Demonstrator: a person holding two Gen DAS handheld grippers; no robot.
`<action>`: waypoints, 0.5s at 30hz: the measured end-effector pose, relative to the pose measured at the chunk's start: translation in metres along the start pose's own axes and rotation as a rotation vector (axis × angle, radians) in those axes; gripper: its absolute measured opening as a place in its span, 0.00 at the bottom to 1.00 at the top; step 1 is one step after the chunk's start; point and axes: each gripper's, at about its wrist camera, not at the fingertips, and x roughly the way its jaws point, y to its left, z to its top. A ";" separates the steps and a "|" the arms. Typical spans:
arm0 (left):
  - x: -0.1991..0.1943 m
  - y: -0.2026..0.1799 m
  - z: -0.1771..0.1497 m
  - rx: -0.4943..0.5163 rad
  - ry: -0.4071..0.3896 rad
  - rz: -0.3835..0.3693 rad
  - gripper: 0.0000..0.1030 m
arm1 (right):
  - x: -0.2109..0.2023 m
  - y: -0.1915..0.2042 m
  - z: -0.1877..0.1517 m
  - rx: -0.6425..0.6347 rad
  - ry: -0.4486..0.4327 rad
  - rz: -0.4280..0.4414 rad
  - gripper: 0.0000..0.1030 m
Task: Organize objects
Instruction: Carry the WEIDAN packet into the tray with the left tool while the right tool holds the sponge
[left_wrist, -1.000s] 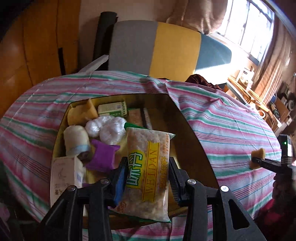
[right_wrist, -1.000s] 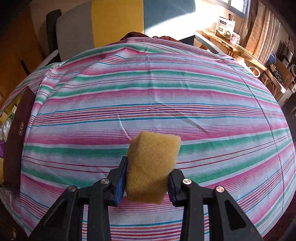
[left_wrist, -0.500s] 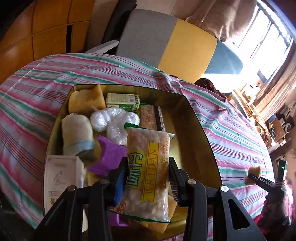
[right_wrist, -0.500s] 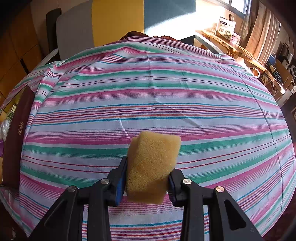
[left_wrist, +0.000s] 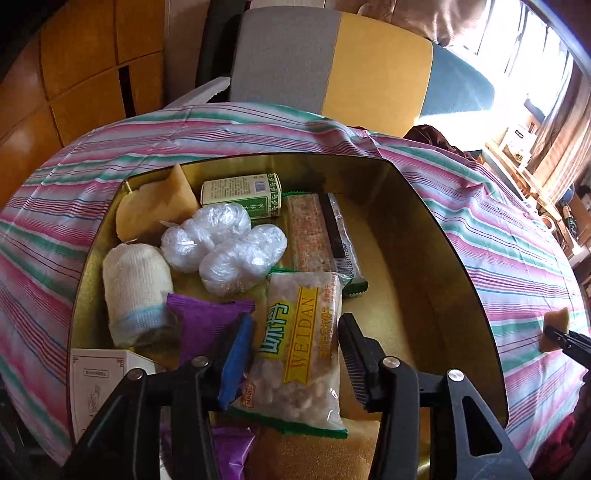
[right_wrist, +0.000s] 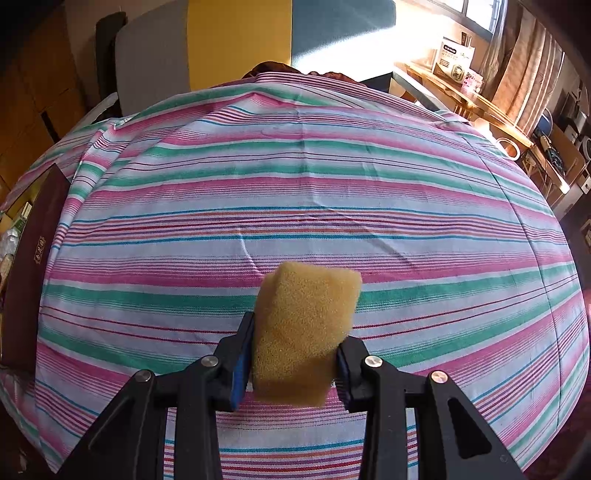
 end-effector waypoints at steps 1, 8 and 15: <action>-0.004 0.000 -0.001 0.004 -0.013 0.013 0.50 | 0.000 0.000 0.000 -0.001 -0.001 -0.001 0.36; -0.044 0.002 -0.008 0.015 -0.123 0.080 0.55 | -0.002 0.002 -0.001 -0.010 -0.004 -0.014 0.36; -0.085 0.005 -0.016 0.032 -0.210 0.104 0.61 | -0.015 0.016 0.000 -0.031 -0.032 0.004 0.36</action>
